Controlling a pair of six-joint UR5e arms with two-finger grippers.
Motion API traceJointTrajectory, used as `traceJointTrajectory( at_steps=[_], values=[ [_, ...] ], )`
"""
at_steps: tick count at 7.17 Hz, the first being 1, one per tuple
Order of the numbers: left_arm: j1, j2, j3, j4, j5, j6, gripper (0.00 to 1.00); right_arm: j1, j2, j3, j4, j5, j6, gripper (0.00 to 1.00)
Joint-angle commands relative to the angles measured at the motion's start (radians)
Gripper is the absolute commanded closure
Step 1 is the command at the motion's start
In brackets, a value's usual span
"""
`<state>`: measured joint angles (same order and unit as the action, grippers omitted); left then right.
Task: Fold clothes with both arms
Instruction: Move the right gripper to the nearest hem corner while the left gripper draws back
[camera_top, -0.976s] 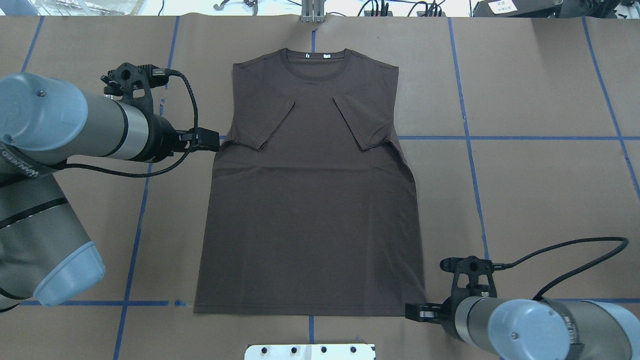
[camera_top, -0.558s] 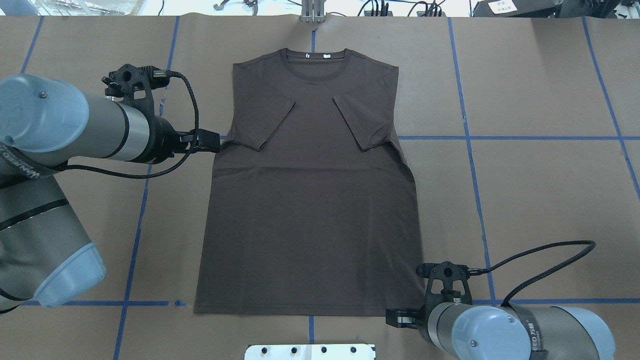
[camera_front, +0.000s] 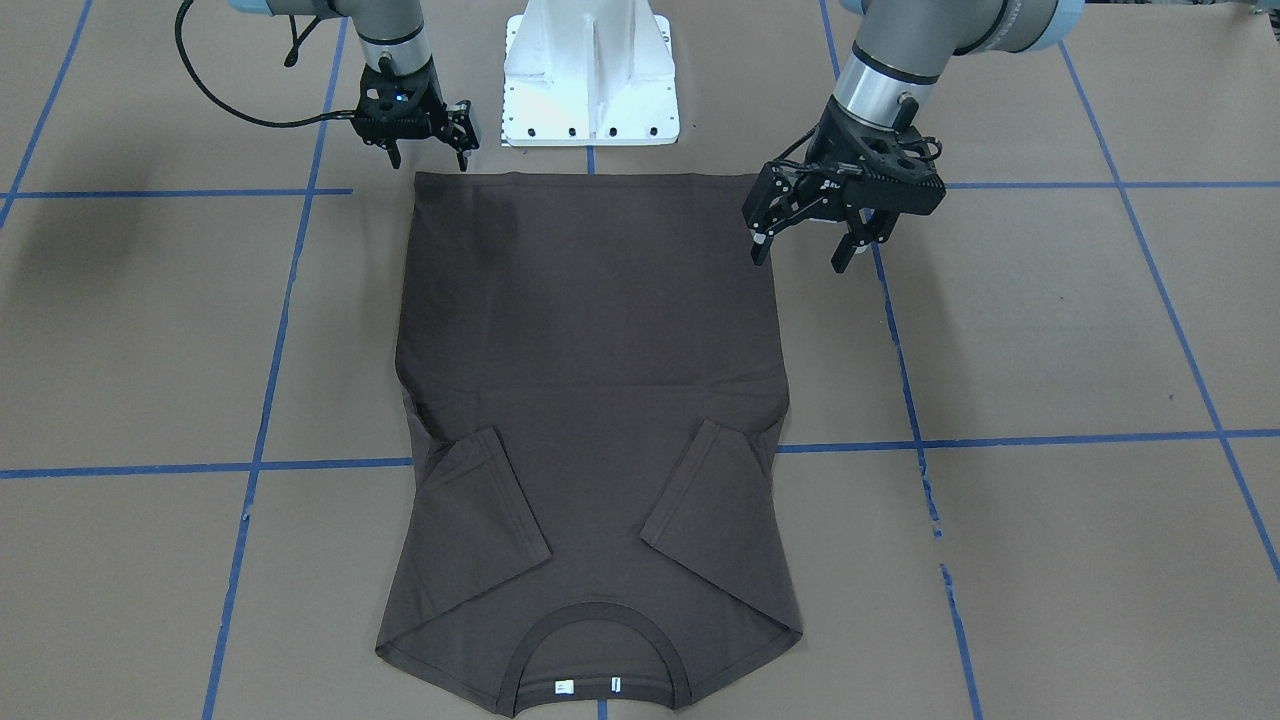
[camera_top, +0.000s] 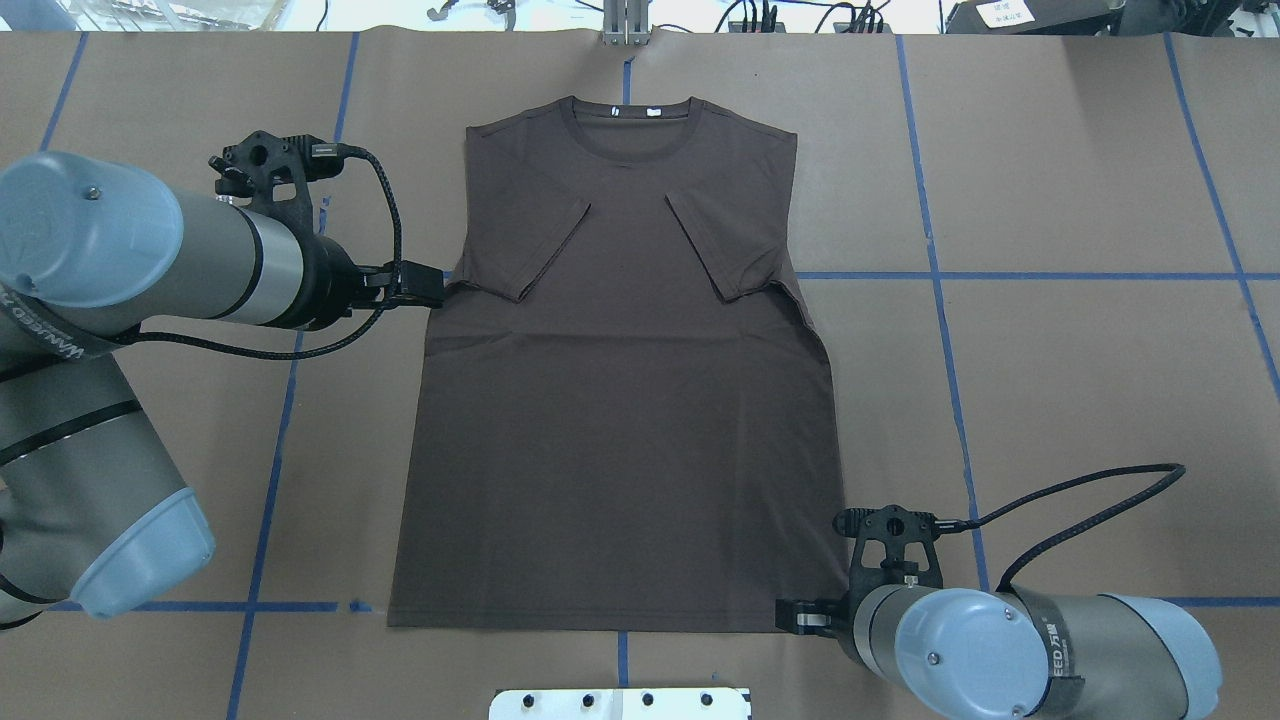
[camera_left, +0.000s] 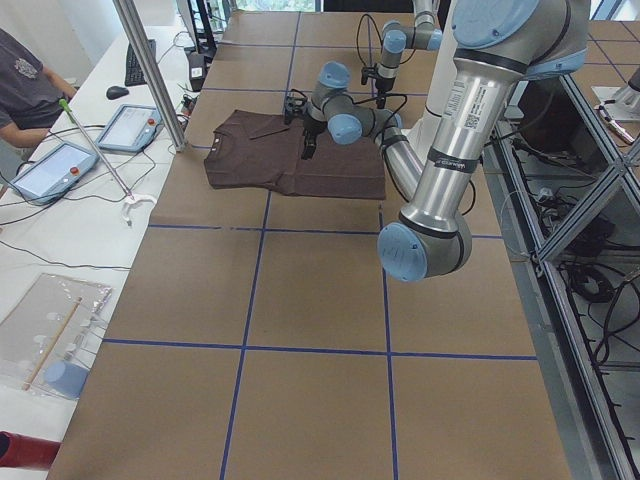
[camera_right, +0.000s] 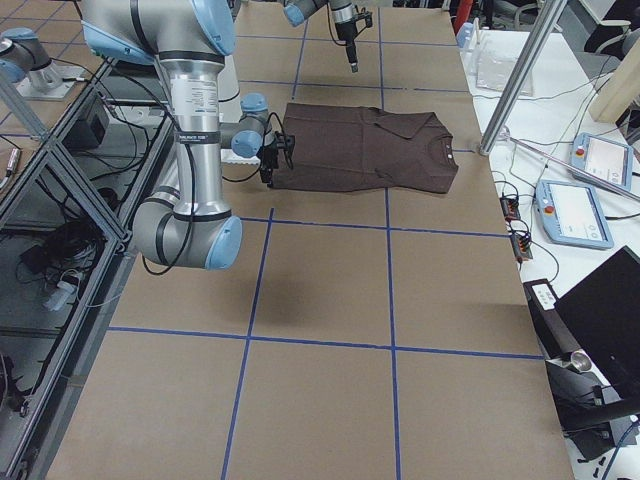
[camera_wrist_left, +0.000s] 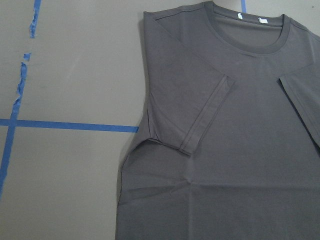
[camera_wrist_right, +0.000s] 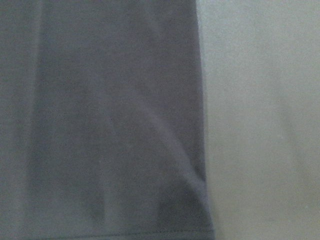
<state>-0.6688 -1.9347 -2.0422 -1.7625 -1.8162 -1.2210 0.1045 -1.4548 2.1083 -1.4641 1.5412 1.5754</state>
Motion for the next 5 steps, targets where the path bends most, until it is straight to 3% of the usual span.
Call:
traceJointTrajectory(
  at_steps=[1, 5],
  values=[
    [0.006, -0.001, 0.0, -0.002, 0.002, 0.0, 0.0, 0.018, 0.002, -0.016, 0.005, 0.019, -0.008, 0.01],
    [0.008, -0.006, -0.004, 0.0, 0.0, -0.002, 0.0, 0.012, 0.013, -0.045, 0.008, 0.026, -0.005, 0.05]
  ],
)
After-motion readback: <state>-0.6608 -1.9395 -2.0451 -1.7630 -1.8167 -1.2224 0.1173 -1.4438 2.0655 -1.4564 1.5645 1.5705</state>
